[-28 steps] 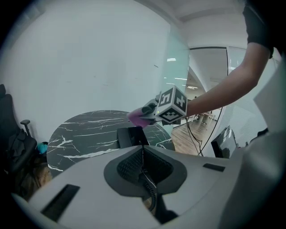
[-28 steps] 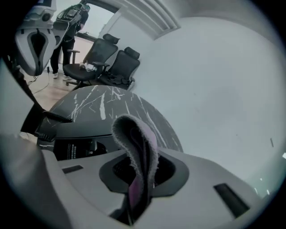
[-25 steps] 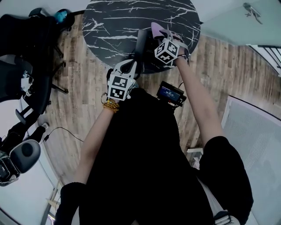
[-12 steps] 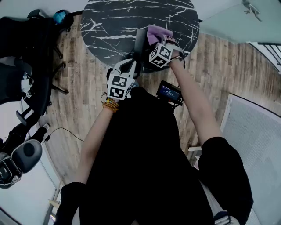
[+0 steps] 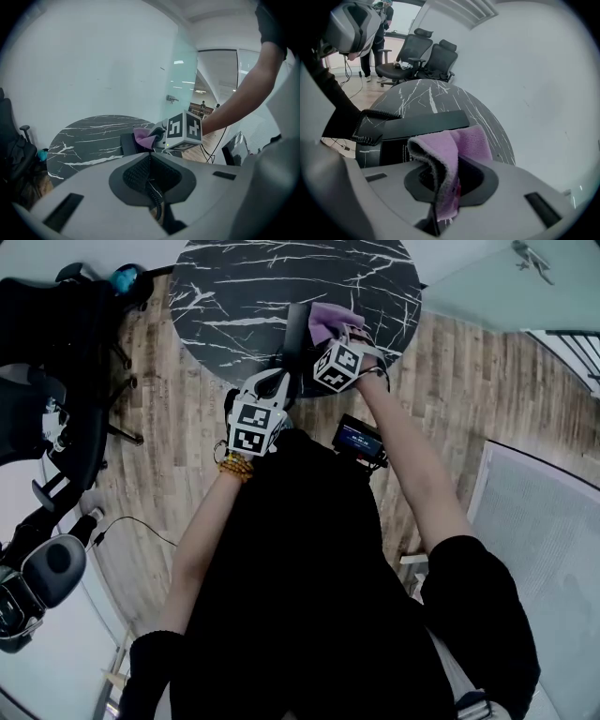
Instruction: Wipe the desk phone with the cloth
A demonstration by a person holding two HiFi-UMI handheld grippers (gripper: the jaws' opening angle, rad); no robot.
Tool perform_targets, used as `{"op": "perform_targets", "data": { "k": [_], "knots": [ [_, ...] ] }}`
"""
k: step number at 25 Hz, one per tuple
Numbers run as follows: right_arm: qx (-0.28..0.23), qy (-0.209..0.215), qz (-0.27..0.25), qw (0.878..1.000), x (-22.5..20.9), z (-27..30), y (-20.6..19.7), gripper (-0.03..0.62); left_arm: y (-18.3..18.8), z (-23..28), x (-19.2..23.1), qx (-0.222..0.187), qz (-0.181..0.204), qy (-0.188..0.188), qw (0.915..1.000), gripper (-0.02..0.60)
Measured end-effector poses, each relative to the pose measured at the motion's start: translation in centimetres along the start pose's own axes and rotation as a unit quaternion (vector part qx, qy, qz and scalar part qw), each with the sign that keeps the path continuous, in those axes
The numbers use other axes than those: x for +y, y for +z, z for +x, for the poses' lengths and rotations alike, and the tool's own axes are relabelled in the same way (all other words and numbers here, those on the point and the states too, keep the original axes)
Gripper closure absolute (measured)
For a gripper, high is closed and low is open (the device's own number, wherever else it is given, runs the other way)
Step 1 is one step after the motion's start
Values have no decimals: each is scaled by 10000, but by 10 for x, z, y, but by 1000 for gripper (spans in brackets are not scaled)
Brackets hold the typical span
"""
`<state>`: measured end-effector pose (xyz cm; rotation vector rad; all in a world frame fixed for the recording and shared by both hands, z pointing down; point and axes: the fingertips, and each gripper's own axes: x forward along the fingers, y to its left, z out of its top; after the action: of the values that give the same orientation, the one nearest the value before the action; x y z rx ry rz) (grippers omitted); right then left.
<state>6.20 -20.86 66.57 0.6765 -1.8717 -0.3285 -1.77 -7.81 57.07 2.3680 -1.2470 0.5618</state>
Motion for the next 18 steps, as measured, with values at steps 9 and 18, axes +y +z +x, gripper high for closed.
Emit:
{"op": "perform_targets", "data": {
  "k": [9,18],
  "knots": [
    [70,163,141,9997,16,-2,-2,534,-2,1,-7,33,24,-49,10000,561],
    [100,310,312,9990,34,-6,-5,534,-2,3,-6,-12,-18,-44,10000,561]
  ]
}}
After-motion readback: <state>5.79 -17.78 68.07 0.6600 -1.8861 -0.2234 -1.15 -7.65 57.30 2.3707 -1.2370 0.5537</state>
